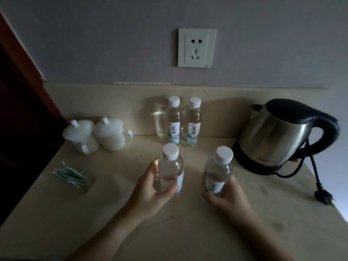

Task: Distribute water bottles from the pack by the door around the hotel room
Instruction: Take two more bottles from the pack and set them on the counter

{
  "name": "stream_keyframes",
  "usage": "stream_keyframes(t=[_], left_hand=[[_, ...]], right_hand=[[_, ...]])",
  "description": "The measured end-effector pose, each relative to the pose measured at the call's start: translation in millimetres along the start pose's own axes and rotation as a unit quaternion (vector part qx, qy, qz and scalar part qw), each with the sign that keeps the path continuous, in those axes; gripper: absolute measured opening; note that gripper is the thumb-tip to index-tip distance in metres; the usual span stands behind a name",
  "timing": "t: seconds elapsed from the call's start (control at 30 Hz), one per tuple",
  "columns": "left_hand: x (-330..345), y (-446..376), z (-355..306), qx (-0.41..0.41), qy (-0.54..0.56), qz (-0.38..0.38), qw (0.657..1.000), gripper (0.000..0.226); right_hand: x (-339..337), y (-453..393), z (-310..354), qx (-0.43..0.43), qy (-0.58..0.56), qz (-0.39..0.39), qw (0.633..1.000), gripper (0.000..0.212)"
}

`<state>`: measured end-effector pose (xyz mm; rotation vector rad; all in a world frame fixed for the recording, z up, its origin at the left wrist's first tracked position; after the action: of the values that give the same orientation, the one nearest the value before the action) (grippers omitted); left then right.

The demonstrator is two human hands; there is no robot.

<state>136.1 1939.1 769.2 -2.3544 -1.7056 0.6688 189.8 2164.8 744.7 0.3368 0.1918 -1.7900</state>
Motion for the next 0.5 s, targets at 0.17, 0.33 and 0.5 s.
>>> stream_keyframes(t=[0.17,0.33,0.5], left_hand=[[-13.8,-5.4,-1.0,0.013,-0.083,-0.069,0.994,0.07],[-21.6,-35.9,10.0,0.014,-0.118,-0.144,0.982,0.073],[-29.5,-55.2,36.4,-0.022,-0.201,-0.137,0.97,0.062]], right_hand=[[-10.2,-10.5,-0.3,0.027,0.054,-0.053,0.997,0.052],[-18.2,-37.6,4.2,0.049,0.058,-0.084,0.994,0.043],[-18.8,-69.4,8.7,0.041,0.05,-0.106,0.992,0.038]])
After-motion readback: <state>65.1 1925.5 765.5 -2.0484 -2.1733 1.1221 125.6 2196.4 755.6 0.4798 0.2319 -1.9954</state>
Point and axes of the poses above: each hand's wrist, its own y-axis away from the middle knuckle, its own x-axis out of the palm, z = x × y, the point moved 10 cm from there along -y, towards the middle knuckle, and after that the axes turned 9 degrees about x, right-handed, at the moved point
